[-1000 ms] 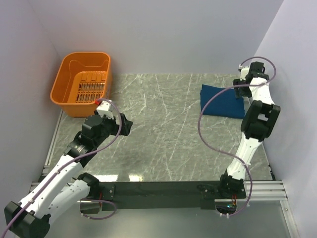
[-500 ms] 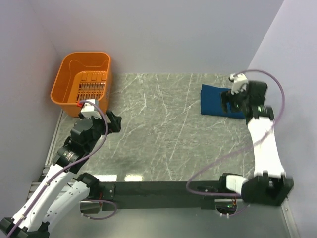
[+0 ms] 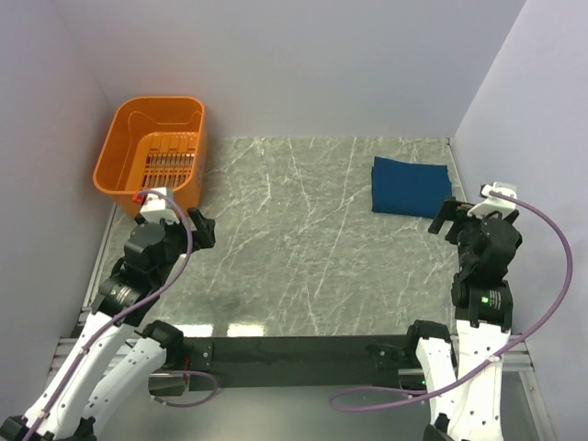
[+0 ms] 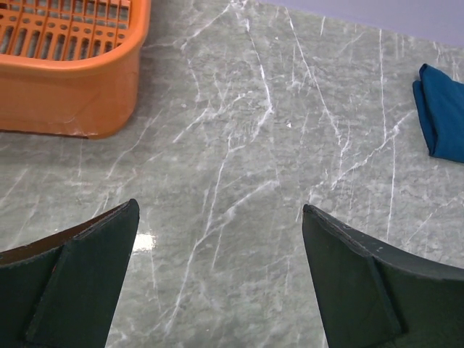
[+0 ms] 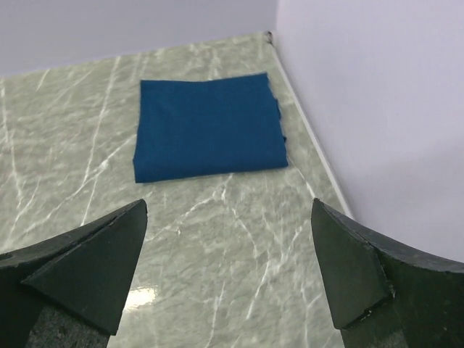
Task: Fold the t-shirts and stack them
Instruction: Neatly place the folded tshirt to the corner
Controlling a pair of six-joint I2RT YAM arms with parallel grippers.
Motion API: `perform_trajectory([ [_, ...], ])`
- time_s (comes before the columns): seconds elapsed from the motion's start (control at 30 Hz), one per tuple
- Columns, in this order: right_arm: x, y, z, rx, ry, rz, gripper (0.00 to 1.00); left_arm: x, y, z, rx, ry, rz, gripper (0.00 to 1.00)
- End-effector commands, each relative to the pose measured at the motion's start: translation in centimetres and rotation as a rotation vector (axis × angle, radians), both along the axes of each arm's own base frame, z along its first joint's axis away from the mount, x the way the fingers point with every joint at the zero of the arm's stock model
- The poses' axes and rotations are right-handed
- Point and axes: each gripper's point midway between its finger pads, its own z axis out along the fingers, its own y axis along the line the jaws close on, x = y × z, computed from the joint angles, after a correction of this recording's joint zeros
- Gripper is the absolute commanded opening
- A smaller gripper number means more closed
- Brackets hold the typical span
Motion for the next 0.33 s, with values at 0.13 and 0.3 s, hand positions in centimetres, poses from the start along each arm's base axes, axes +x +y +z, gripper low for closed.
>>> perform_trajectory([
  [0.13,-0.7,-1.3,0.2,0.057,-0.042,-0.116,1.00,-1.3,1.2,0.5,0.019,-0.061,0.012,0.99],
  [0.3,-0.5,-1.5,0.8,0.059,-0.054,-0.124,1.00,-1.2,1.1,0.1,0.017,-0.049,0.008,0.99],
])
